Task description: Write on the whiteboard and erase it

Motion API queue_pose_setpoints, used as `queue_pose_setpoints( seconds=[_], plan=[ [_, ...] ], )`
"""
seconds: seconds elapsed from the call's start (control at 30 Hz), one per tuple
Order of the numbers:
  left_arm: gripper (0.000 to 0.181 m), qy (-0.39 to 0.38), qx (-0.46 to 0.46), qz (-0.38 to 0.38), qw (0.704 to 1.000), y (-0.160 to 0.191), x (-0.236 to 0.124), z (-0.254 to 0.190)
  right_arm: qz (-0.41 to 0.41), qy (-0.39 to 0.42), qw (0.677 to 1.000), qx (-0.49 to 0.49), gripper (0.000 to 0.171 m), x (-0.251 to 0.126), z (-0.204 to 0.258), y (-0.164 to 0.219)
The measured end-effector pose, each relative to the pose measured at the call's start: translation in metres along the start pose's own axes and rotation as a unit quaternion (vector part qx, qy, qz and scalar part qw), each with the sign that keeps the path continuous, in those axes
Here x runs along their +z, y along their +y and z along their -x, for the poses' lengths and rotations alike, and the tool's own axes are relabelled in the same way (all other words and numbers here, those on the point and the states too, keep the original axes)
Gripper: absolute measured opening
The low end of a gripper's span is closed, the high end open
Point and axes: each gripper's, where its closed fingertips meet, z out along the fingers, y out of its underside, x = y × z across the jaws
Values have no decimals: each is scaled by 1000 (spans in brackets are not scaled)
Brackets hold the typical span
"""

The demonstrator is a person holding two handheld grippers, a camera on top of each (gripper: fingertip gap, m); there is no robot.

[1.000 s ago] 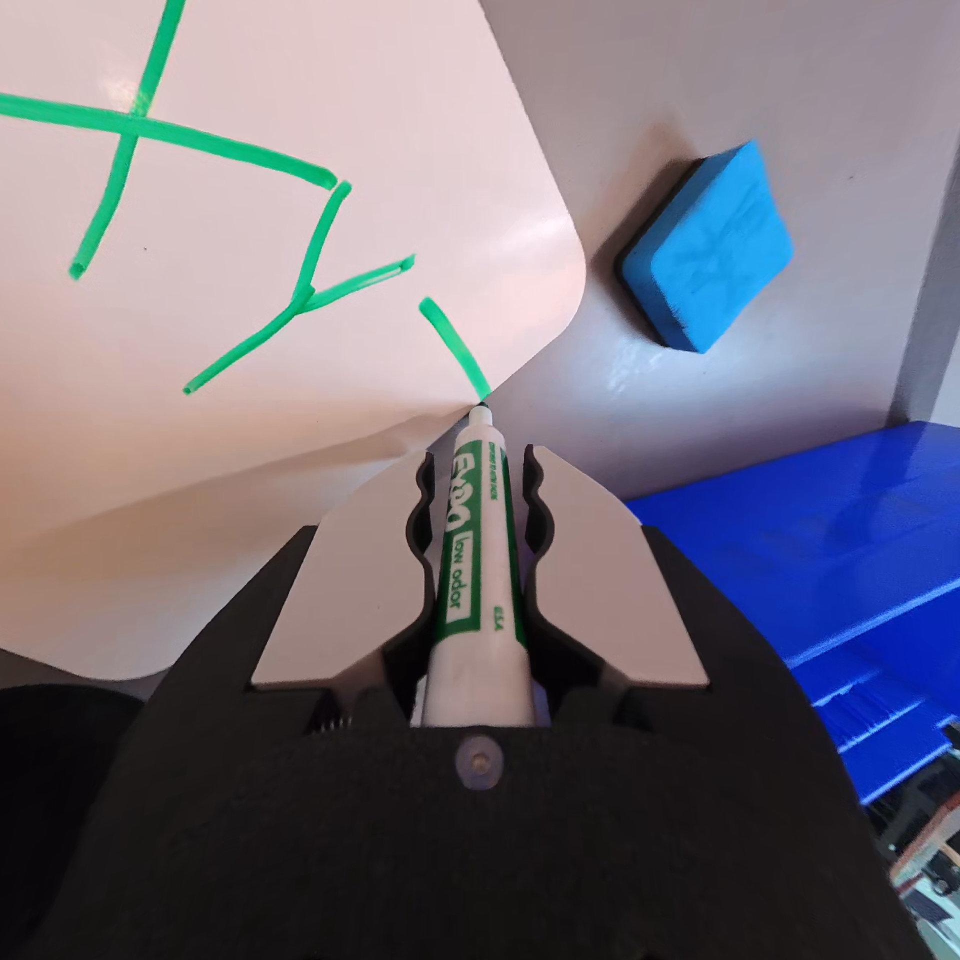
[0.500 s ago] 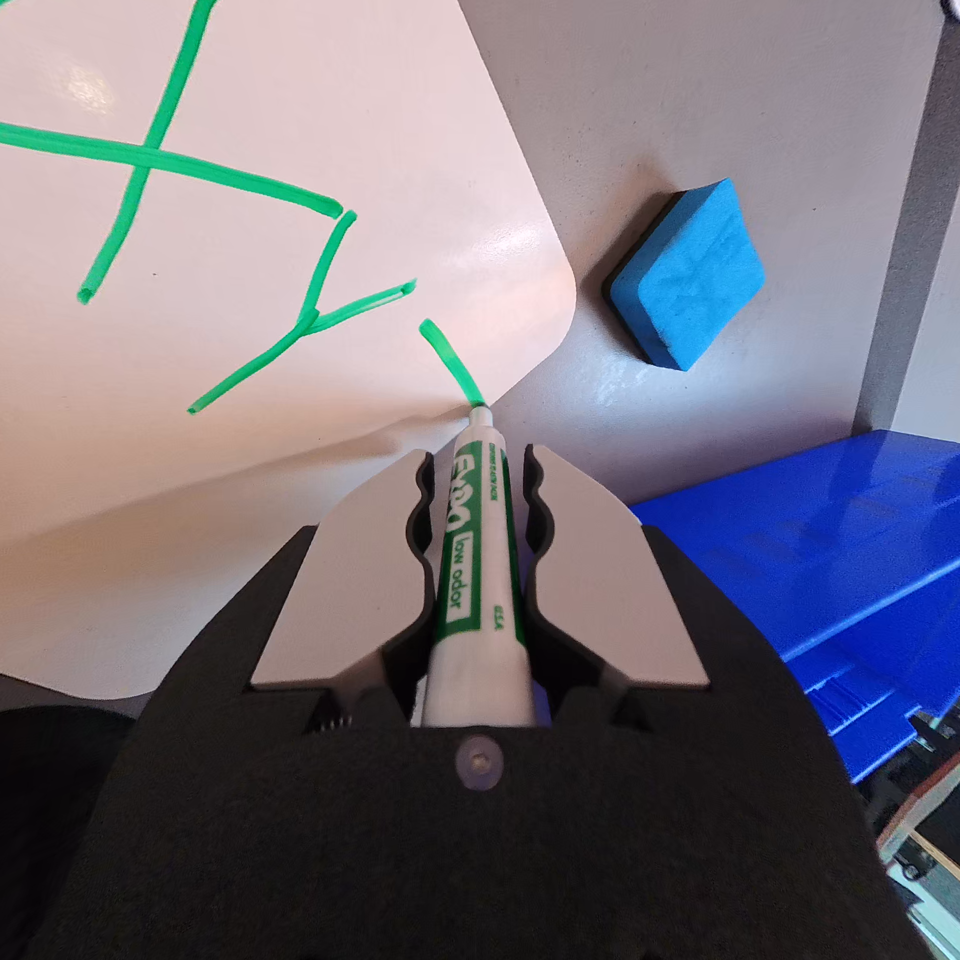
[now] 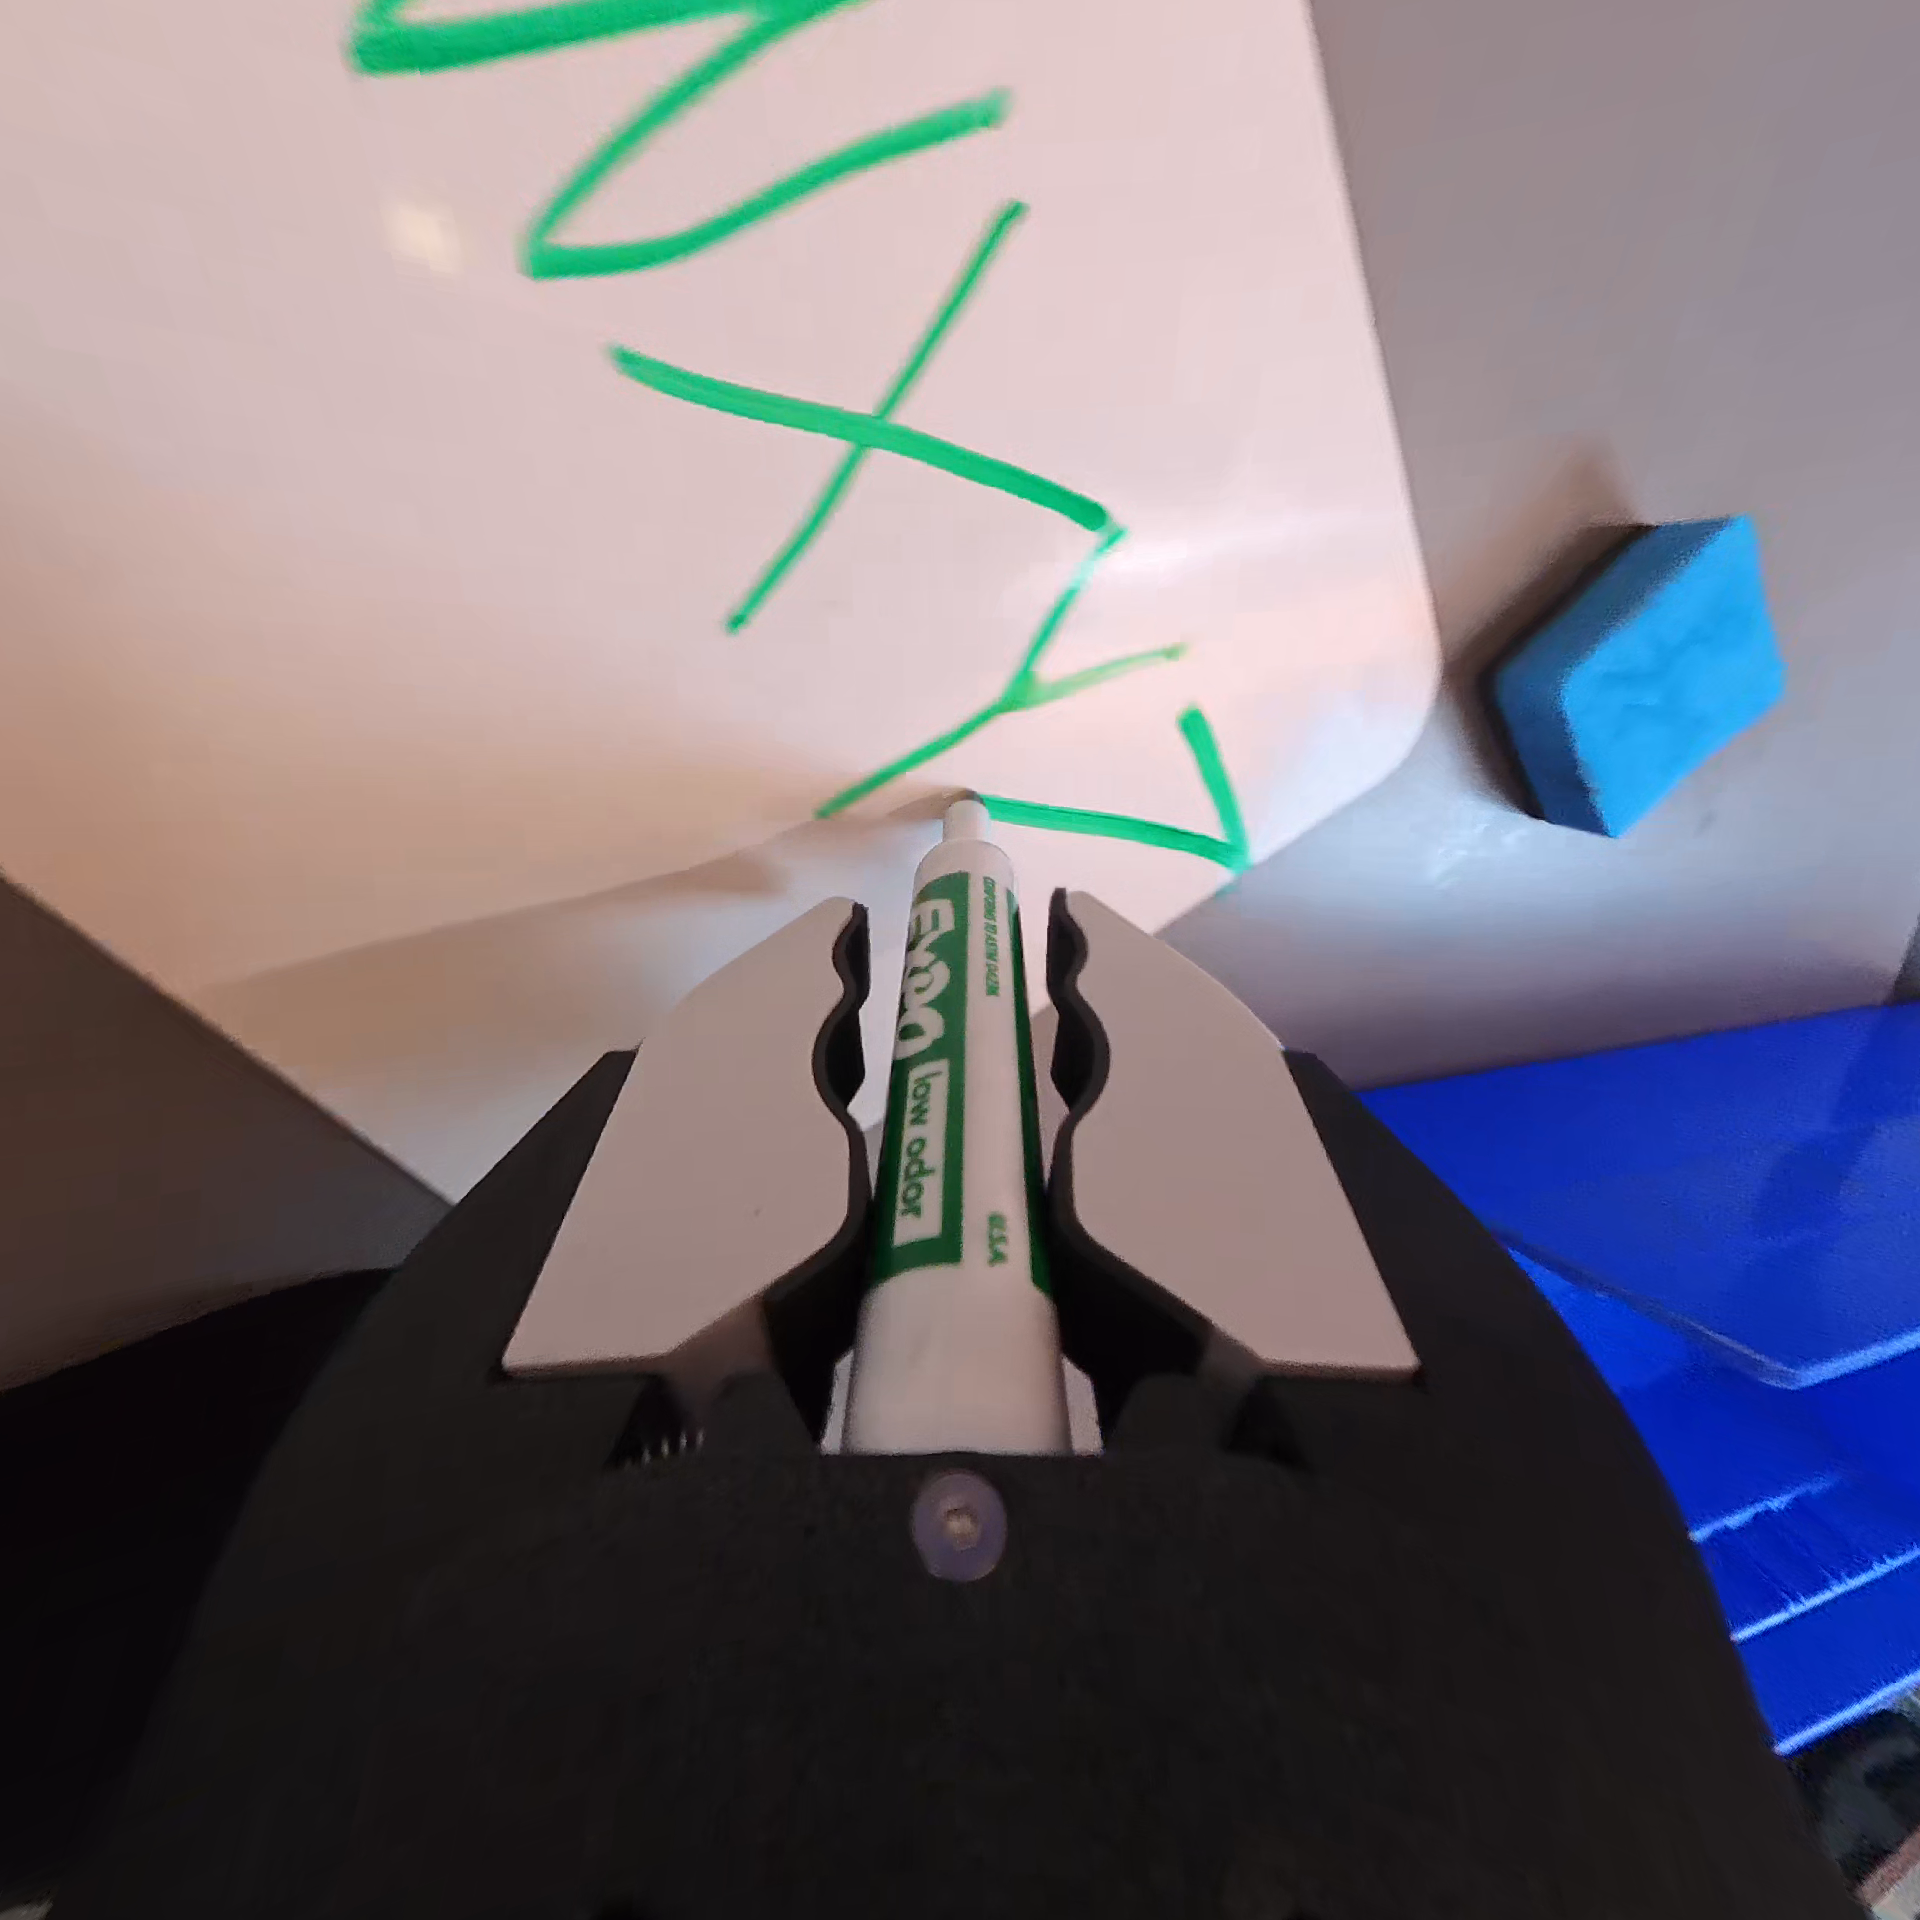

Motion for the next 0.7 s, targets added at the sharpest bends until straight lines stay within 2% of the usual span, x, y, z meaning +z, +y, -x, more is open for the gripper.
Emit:
queue_pose_setpoints(
  seconds=[0.2, 0.37, 0.43, 0.57, 0.63, 0.7],
  plan=[
    [20, 1, 3, 2, 1000, 1, 1, -1, -5, 0, 1000, -5, 34, -4, 15, -1],
    [20, -3, 6, 0, 1000, 0, 0, 0, 23, 26, 999, 41, 34, -3, -10, 39],
    [20, -2, 7, 1, 1000, 0, 0, -1, 8, 35, 997, 69, 34, -7, -16, 49],
    [20, 7, 7, -6, 1000, -2, 1, -3, -141, 55, 981, 119, 34, -41, -12, 11],
    [20, 29, 10, -34, 999, -10, 2, -11, -247, 54, 958, 136, 34, -64, 3, -23],
    [20, 41, 23, -72, 996, -25, 2, -21, -360, 30, 920, 152, 34, -87, 29, -61]
  ],
)
